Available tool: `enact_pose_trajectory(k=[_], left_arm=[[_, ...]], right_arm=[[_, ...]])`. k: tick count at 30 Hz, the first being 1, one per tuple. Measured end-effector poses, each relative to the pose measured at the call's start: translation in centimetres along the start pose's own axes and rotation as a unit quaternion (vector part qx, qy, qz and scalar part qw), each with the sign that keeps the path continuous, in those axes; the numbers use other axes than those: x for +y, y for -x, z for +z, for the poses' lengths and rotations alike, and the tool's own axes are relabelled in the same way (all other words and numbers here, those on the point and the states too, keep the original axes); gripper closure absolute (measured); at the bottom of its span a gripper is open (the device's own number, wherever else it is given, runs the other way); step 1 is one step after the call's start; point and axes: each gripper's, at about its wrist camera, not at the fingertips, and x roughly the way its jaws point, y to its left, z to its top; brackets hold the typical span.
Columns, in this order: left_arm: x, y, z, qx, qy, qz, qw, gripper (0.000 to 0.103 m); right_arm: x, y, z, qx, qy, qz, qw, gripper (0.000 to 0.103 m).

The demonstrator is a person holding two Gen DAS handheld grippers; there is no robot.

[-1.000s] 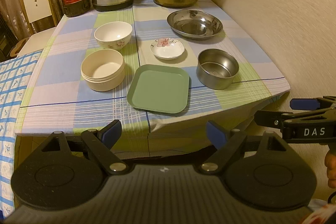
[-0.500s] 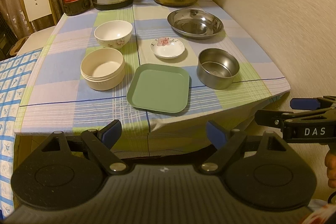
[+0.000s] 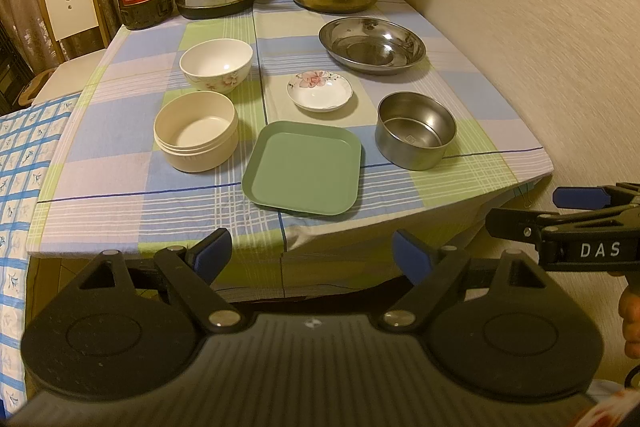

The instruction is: Organize plates and bowls

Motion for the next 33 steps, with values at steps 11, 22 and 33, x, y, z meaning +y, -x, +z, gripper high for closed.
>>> enact_pose_trajectory(k=[11,22,33], left_arm=[[-0.02,0.03,0.02,0.001,0.0,0.0,1.0,0.017],[-0.01,0.0,-0.01,0.001,0.001,-0.001,1.0,0.017],[-0.01,-0.01,-0.01,0.001,0.001,-0.001,1.0,0.017]], right_arm=[[-0.02,-0.01,0.06,0.0,0.0,0.0,1.0,0.005],[0.0,-0.13,0.17,0.0,0.0,0.0,1.0,0.005],[0.07,-0.39,0.34,0.0,0.0,0.0,1.0,0.005]])
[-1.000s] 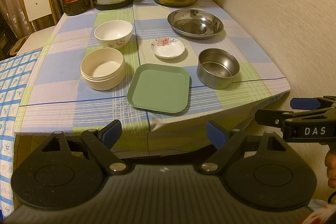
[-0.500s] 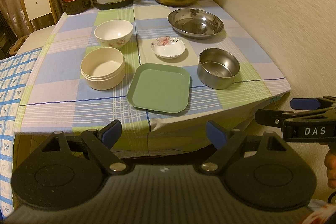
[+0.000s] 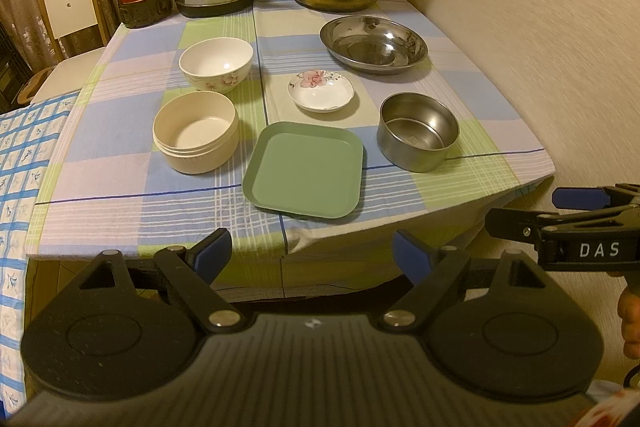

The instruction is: Organize plates and bowls

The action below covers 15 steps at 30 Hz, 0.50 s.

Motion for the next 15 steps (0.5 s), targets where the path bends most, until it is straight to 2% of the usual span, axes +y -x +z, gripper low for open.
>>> enact_pose_trajectory(k=[15], left_arm=[[0.77,-0.93,0.44,0.003,-0.009,-0.004,0.9999,0.017]], right_arm=[[0.42,-1.04,0.83,0.001,-0.01,0.005,1.0,0.005]])
